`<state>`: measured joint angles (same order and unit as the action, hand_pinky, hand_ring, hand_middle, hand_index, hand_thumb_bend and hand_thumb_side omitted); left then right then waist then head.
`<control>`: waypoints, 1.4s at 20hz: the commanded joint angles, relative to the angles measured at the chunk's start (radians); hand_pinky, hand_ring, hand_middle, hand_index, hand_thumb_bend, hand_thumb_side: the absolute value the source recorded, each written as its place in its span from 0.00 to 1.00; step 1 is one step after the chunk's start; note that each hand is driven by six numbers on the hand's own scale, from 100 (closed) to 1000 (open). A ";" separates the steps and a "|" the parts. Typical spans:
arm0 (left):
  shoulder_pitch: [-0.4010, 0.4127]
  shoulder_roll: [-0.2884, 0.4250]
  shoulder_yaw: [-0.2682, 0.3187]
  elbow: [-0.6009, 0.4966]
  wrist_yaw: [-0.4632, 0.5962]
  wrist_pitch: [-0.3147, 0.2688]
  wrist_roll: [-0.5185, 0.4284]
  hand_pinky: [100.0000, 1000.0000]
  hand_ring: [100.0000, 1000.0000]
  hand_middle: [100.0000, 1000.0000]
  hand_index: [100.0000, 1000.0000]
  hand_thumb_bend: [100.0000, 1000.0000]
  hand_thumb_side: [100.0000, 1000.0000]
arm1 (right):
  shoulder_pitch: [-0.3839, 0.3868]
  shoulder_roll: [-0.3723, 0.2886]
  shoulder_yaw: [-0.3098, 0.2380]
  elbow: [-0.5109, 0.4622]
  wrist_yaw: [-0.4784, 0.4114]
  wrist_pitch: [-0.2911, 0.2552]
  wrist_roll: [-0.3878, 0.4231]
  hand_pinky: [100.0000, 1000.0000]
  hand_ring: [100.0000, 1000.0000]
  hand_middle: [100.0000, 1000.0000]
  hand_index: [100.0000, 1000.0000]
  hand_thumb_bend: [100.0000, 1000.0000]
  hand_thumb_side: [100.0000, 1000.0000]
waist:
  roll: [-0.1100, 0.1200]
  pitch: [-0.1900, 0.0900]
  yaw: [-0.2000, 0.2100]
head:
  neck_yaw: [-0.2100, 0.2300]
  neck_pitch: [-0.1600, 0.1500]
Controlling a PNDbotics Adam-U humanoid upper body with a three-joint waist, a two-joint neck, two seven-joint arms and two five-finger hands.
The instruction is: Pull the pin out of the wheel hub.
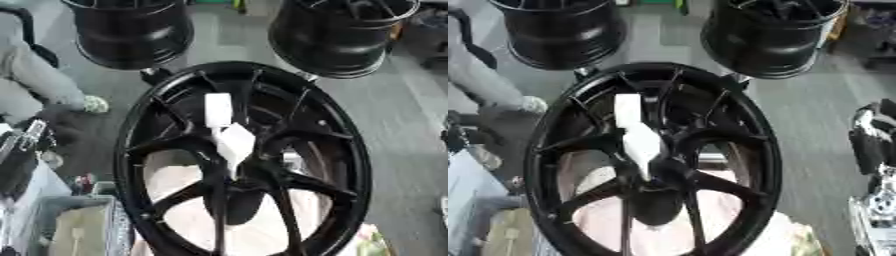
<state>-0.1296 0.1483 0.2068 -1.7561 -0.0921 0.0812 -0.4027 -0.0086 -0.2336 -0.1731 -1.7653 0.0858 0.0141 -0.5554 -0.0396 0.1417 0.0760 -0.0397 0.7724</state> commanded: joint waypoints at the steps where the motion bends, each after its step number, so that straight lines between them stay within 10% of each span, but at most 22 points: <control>1: -0.008 0.010 -0.001 -0.025 0.006 0.002 0.000 0.71 0.56 0.59 0.68 0.00 0.82 | -0.007 -0.013 -0.010 -0.011 0.004 0.000 -0.003 0.45 0.65 0.71 0.77 0.00 0.42 | 0.001 -0.011 0.001 | -0.003 -0.002; 28: -0.080 0.079 -0.021 -0.031 0.046 -0.036 0.002 0.71 0.56 0.59 0.68 0.00 0.72 | -0.016 -0.060 -0.011 -0.026 0.018 0.023 0.011 0.45 0.65 0.71 0.77 0.00 0.42 | 0.006 -0.020 -0.004 | -0.008 -0.002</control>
<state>-0.1939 0.1887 0.1915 -1.7606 -0.0601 0.0580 -0.4014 -0.0174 -0.2687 -0.1785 -1.7717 0.0950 0.0359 -0.5453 -0.0347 0.1327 0.0733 -0.0442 0.7724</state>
